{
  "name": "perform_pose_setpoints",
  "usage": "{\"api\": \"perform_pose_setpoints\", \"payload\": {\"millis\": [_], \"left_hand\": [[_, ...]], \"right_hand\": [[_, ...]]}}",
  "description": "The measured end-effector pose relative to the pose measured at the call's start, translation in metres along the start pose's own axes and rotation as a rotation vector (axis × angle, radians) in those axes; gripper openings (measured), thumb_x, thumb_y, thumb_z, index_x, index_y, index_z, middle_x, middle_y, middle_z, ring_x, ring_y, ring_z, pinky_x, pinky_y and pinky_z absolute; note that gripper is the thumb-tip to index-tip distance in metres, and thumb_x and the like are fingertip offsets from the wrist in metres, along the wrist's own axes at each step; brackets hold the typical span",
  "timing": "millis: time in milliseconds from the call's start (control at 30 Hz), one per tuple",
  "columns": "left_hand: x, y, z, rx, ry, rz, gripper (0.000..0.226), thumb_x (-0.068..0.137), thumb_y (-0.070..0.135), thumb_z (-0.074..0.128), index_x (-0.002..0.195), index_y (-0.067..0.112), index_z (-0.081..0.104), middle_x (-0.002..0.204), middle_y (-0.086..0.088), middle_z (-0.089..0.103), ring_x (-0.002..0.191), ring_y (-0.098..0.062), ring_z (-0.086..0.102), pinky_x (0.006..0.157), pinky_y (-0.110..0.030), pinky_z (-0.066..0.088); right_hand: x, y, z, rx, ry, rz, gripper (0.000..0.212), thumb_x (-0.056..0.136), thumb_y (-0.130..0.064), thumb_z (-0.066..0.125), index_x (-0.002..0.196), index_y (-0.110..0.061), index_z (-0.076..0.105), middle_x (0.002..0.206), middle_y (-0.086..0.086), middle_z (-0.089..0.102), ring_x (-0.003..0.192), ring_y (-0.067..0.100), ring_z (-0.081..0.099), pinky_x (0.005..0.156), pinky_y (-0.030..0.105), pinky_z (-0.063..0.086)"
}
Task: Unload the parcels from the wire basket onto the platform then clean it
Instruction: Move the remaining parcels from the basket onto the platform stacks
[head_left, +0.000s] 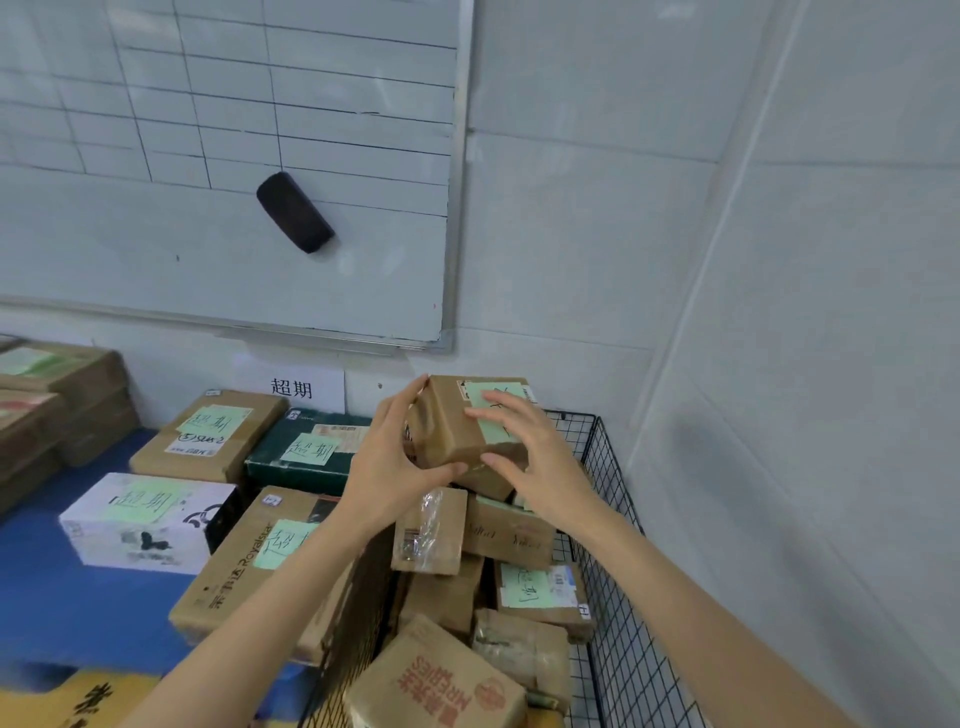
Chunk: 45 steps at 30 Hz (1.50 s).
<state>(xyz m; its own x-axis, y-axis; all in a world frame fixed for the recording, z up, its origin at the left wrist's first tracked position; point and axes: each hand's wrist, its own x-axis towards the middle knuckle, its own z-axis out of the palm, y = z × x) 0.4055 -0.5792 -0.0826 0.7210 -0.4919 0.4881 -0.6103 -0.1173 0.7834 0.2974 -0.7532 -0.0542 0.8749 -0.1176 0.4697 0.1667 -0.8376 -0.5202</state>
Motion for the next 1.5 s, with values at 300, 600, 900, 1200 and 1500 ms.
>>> {"api": "perform_pose_setpoints", "payload": {"millis": [300,600,900,1200,1500], "left_hand": [[-0.006,0.010,-0.019,-0.082,0.053,0.030,0.097,0.069,0.029,0.089,0.144,0.045,0.030,0.141,0.020,0.041,0.104,-0.007,0.059,0.075,-0.028,0.059],[0.001,0.012,-0.022,-0.223,0.099,0.002,0.065,0.083,0.013,0.076,0.132,0.041,0.045,0.141,0.013,0.043,0.126,-0.017,0.051,0.082,-0.015,0.055],[0.004,0.029,-0.016,-0.310,0.151,-0.032,0.064,0.078,0.036,0.077,0.133,0.036,0.045,0.134,0.019,0.050,0.113,0.014,0.051,0.073,-0.008,0.050],[0.008,0.032,-0.029,-0.356,0.168,-0.094,0.052,0.075,0.039,0.077,0.117,0.042,0.048,0.122,0.023,0.058,0.114,-0.009,0.059,0.085,-0.024,0.052],[0.006,0.038,-0.029,-0.287,0.203,-0.064,0.042,0.080,0.026,0.078,0.114,0.037,0.056,0.126,0.004,0.047,0.118,-0.009,0.053,0.083,-0.008,0.049]], "right_hand": [[0.005,0.005,-0.022,0.145,0.036,0.171,0.083,0.081,-0.024,0.081,0.147,-0.038,0.033,0.154,-0.009,0.024,0.134,-0.004,0.025,0.115,0.027,0.022],[0.005,0.001,-0.015,0.293,0.076,0.258,0.100,0.079,-0.020,0.082,0.151,-0.048,0.019,0.146,-0.016,0.038,0.135,0.006,0.040,0.109,0.046,0.044],[0.004,-0.001,-0.012,0.310,0.137,0.285,0.103,0.078,-0.008,0.081,0.156,-0.033,0.019,0.141,-0.010,0.035,0.131,0.005,0.041,0.100,0.041,0.053],[-0.004,0.009,-0.029,0.256,0.063,0.211,0.097,0.072,-0.018,0.088,0.140,-0.054,0.030,0.136,-0.038,0.028,0.130,-0.007,0.039,0.093,0.015,0.044],[0.001,-0.002,-0.017,0.227,0.017,0.153,0.088,0.065,-0.023,0.091,0.129,-0.055,0.040,0.125,-0.022,0.051,0.118,-0.019,0.043,0.097,0.012,0.039]]}}
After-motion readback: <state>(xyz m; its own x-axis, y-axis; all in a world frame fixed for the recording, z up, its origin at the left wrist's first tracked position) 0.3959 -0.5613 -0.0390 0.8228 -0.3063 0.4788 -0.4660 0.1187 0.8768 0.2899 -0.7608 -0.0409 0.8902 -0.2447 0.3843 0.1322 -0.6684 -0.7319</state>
